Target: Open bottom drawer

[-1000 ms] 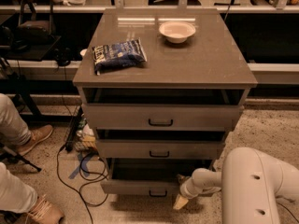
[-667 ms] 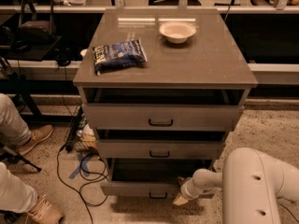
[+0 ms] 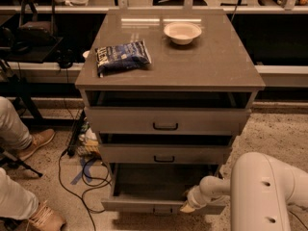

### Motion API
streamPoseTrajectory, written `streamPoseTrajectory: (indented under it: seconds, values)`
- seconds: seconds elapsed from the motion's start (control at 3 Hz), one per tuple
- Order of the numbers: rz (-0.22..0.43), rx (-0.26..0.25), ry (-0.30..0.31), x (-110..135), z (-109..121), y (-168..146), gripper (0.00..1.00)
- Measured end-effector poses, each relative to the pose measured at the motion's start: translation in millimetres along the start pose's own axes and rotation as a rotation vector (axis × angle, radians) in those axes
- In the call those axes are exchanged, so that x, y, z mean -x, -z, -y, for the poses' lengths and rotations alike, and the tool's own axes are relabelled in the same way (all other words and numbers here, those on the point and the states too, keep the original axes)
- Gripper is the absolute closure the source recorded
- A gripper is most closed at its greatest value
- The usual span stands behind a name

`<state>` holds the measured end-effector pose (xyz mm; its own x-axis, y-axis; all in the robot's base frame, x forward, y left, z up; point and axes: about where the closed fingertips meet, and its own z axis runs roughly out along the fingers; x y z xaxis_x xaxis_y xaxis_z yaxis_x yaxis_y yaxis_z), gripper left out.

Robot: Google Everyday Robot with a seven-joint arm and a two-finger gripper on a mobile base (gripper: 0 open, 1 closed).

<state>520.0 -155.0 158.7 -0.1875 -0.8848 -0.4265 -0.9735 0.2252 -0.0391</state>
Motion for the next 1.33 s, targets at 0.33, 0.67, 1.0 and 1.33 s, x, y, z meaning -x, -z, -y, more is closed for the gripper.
streamPoseTrajectory:
  seconds: [0.33, 0.67, 1.0, 1.33]
  values:
    - [-0.002, -0.016, -0.023, -7.0, -18.5, 11.1, 0.84]
    - [-0.002, -0.016, -0.023, -7.0, -18.5, 11.1, 0.61]
    - [-0.001, -0.013, -0.023, -6.6, -20.1, 9.6, 0.38]
    - [0.004, -0.011, -0.022, -5.5, -21.7, 9.8, 0.07]
